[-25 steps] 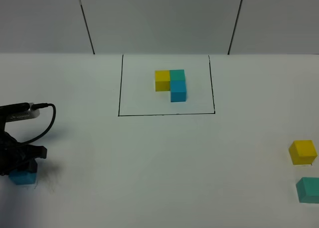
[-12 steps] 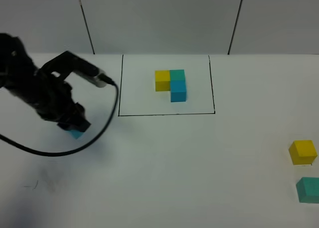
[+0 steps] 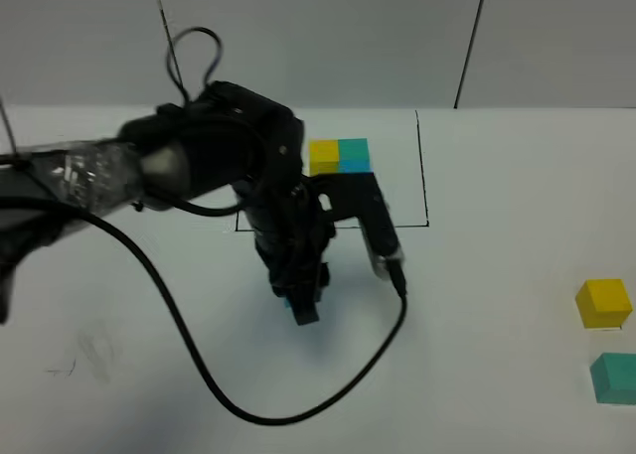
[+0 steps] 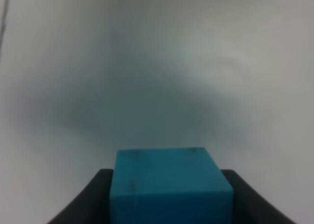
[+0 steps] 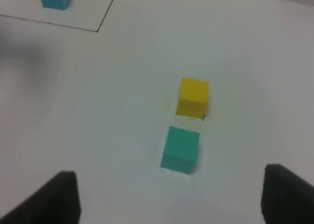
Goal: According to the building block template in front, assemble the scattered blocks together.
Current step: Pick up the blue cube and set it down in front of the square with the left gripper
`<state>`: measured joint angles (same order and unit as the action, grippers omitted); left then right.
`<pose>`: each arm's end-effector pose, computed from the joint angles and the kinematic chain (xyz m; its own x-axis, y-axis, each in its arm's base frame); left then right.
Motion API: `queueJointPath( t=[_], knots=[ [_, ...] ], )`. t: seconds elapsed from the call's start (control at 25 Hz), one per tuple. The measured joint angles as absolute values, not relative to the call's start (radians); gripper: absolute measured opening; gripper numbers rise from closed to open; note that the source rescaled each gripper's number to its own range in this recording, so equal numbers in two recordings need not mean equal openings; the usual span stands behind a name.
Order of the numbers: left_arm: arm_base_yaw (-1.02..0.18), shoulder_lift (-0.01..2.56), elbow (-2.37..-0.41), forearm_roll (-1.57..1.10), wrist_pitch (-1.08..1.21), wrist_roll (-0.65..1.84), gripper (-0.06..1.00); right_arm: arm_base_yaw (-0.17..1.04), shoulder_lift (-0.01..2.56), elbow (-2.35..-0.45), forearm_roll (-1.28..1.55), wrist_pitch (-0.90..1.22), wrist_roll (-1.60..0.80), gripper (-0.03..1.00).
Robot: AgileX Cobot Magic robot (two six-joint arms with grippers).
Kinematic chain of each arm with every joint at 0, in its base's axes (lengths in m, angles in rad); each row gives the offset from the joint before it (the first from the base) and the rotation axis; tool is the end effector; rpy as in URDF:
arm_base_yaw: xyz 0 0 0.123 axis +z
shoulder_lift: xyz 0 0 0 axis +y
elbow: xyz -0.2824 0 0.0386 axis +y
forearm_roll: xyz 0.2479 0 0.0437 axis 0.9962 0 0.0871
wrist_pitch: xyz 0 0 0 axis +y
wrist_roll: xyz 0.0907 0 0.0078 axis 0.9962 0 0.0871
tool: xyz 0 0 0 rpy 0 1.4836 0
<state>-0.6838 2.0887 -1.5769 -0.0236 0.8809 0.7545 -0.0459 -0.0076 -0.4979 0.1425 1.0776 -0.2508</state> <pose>0.3359 -0.2759 0.1781 -0.1245 0.9707 -0.2056 0.9735 0.1596 0.1638 -0.0064 0.0117 0.2759 -0.4423 -0.1604 -0.8824 -0.1482 0.9834 -0.1045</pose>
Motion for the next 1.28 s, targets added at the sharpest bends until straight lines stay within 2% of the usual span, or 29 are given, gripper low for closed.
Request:
queueJointPath(
  t=[0.32, 0.76, 1.28],
  knots=[
    [-0.798, 2.228, -1.735, -0.092, 0.872, 0.84, 0.01, -0.046, -0.008, -0.498, 0.143, 1.078, -0.251, 0.58],
    [-0.799, 2.279, -1.762, -0.196, 0.895, 0.938, 0.01, -0.046, -0.008, -0.498, 0.143, 1.078, -0.251, 0.58],
    [-0.799, 2.33, -1.769, -0.157, 0.913, 0.917, 0.0, -0.046, -0.008, -0.498, 0.143, 1.078, -0.251, 0.58]
  ],
)
